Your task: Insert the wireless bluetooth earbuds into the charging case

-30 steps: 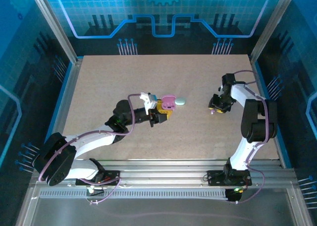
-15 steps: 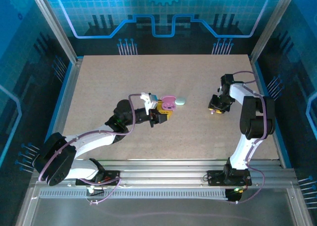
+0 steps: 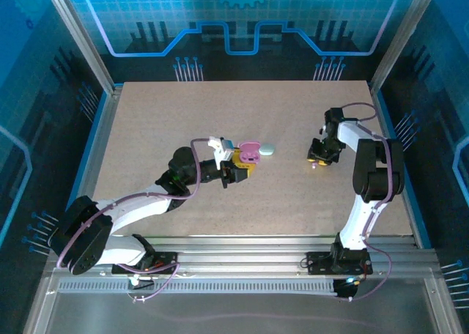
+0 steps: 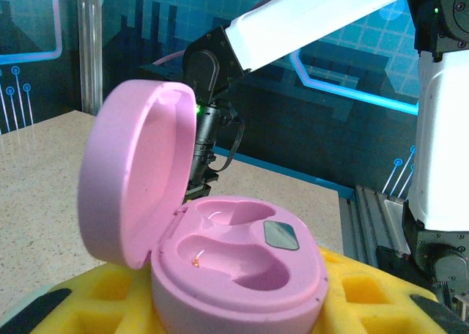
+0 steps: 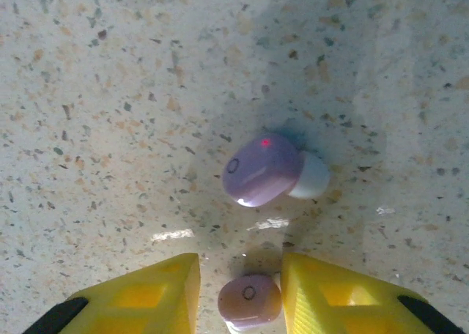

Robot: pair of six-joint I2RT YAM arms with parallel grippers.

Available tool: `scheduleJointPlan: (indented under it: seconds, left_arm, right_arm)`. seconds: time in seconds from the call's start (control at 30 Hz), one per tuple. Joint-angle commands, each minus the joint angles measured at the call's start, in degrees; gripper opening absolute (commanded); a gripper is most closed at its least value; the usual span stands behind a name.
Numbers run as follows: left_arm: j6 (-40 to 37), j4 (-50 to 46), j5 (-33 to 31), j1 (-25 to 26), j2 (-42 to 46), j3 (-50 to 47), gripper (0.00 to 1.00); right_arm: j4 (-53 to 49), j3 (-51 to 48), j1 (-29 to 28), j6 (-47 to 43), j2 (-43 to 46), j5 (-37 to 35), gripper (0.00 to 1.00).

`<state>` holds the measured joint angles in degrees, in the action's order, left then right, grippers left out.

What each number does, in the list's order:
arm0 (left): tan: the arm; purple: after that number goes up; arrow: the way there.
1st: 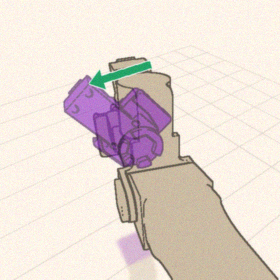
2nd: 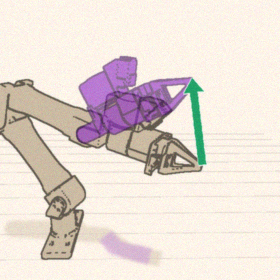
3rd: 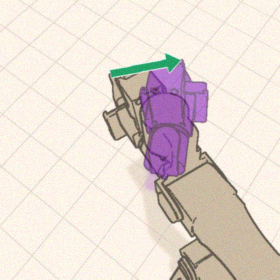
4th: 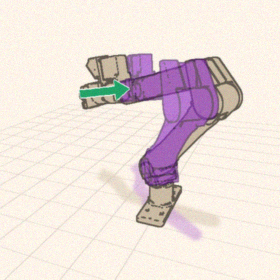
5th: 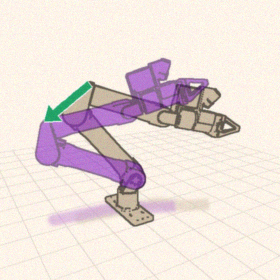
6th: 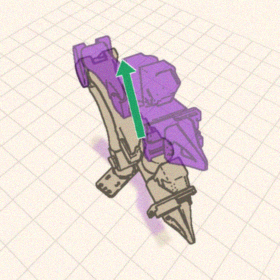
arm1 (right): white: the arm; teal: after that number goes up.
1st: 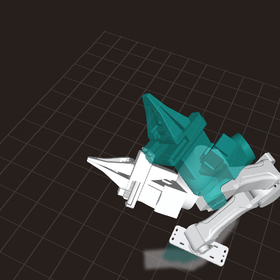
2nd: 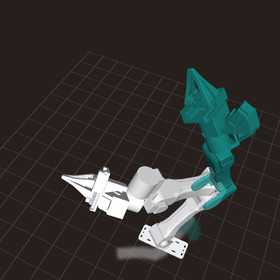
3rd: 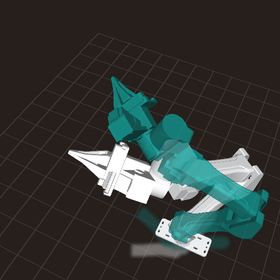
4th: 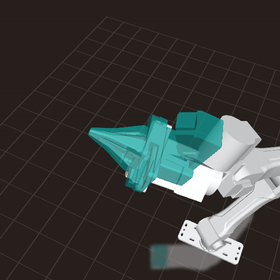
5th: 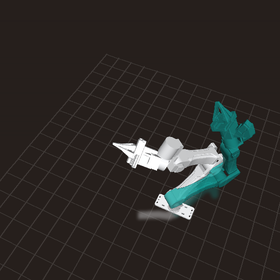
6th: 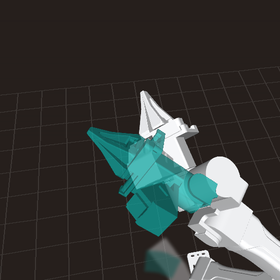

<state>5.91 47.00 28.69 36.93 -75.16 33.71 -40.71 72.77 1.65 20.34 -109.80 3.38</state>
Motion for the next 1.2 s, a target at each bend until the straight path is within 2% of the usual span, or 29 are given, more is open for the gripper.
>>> scheduleJointPlan:
  seconds: [0.0, 0.2, 0.53, 1.17]
  left_arm:
    - [-0.6, 0.7, -0.1, 0.5, 1.3, 2.0, 0.33]
    - [-0.6, 0.6, 0.0, 0.5, 1.4, 2.0, 0.33]
    - [-0.4, 0.6, 0.0, 0.6, 1.4, 1.8, 0.33]
    - [-0.3, 0.1, 0.1, 0.6, 1.3, 2.4, 0.33]
  right_arm:
    - [-2.0, 1.7, -0.9, -1.3, -1.3, -1.0, 0.35]
    - [-2.3, 2.2, -1.4, -2.5, -1.7, -0.3, 0.33]
    - [-3.8, 2.8, -1.9, -2.1, -2.4, -3.2, 0.32]
    - [-4.3, 4.8, -3.7, -4.7, -4.0, -0.8, 0.28]
